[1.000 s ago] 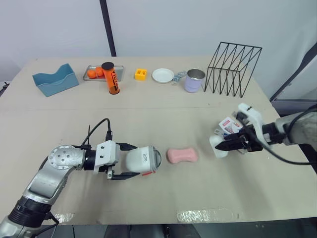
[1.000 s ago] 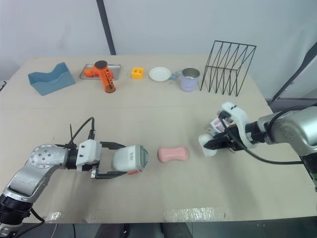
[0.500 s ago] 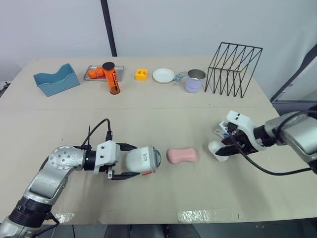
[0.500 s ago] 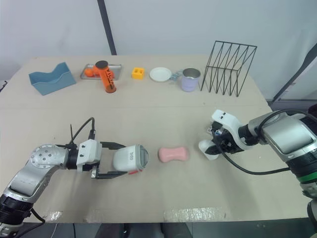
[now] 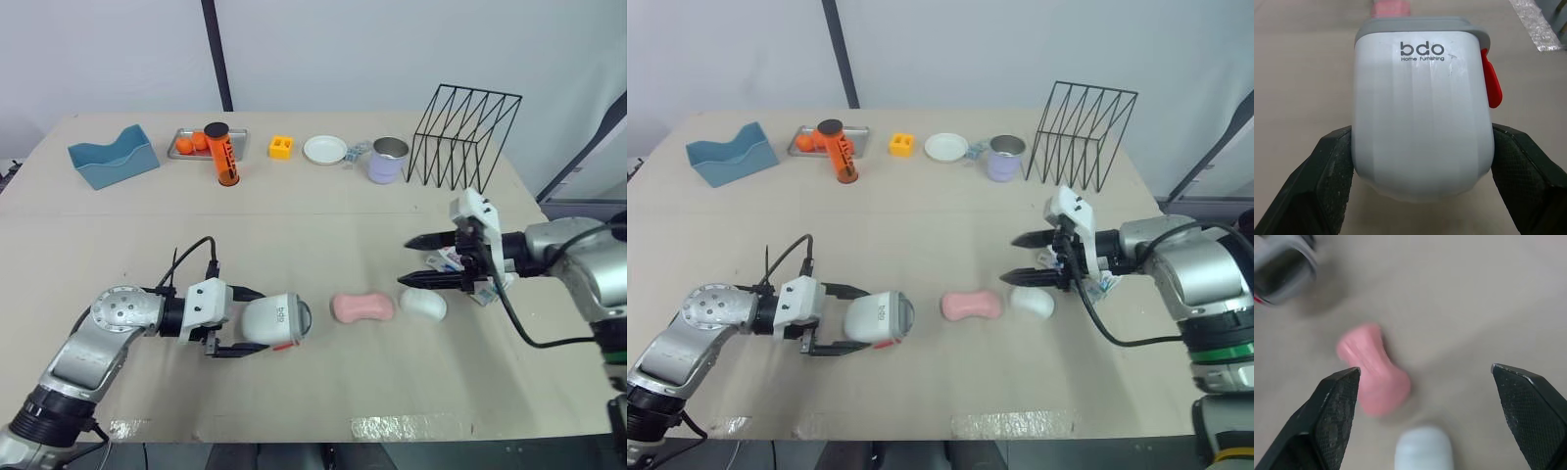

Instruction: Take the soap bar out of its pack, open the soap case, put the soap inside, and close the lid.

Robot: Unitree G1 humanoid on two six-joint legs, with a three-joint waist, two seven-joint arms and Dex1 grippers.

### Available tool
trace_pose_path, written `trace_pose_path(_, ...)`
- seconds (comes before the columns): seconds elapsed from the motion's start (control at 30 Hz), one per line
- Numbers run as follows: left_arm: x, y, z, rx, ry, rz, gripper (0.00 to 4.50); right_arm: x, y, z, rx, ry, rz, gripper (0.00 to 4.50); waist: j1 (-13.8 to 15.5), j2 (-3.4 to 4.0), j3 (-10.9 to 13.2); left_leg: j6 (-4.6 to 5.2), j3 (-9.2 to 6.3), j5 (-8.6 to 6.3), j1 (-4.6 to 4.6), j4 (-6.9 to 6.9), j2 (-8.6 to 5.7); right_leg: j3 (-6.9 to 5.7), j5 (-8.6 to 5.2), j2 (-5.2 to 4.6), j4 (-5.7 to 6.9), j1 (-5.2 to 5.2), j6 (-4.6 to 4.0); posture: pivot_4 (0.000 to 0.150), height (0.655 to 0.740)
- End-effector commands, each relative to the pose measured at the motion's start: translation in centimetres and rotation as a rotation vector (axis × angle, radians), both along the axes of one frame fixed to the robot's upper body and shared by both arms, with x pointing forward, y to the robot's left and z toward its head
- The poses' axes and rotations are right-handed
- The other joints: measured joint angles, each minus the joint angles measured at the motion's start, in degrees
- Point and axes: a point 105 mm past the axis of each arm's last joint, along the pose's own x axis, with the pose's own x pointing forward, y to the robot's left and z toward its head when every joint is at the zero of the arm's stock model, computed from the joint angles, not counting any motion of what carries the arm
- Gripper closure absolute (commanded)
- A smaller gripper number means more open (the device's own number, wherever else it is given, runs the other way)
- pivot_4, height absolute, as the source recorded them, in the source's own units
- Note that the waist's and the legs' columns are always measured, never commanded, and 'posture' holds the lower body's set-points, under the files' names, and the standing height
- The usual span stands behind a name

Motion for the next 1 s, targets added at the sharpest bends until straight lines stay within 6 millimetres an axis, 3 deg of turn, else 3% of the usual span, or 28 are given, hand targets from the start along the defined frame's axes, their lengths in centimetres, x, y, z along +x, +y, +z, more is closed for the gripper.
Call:
trace_pose_path(0.03,0.1,0.4,0.6,0.040,-0.003,-0.022,1.02,-2.2,2.1,0.9,0.102,-0.154,0.187,0.09,0.05,0.00,0.00,-0.01,-0.02,0.00,0.00,0.02,-0.01,-0.02,0.00,0.00,0.02,0.02,0.00,0.150,0.7400)
trace_pose_path(0.2,0.4,0.9,0.4,0.125,0.022,-0.020,1.02,-4.6,4.4,-1.8,0.103,-0.241,0.350,0.09,0.04,0.00,0.00,-0.03,-0.07,0.02,0.03,0.07,-0.02,-0.05,0.00,-0.01,0.05,0.08,0.01,0.150,0.7400)
trace_pose_path(0.33,0.3,1.1,0.8,0.212,0.025,-0.040,1.02,-5.1,6.0,-3.2,0.089,-0.285,0.407,0.09,-0.04,0.01,0.00,-0.04,-0.09,0.03,0.09,0.08,0.02,-0.03,0.00,0.07,0.08,0.12,-0.01,0.150,0.7400)
trace_pose_path(0.57,1.2,1.0,1.8,0.313,-0.015,-0.007,1.02,-5.2,7.2,-3.6,0.101,-0.301,0.435,0.09,0.01,0.00,0.00,-0.06,-0.13,0.03,0.08,0.10,0.01,-0.07,0.00,0.07,0.07,0.16,0.01,0.150,0.7400)
trace_pose_path(1.0,0.9,1.0,2.4,0.441,-0.018,-0.037,1.02,-4.9,8.3,-4.1,0.133,-0.284,0.445,0.09,0.01,0.00,0.00,-0.08,-0.18,0.05,0.10,0.12,0.02,-0.10,0.01,0.11,0.10,0.19,-0.02,0.150,0.7400)
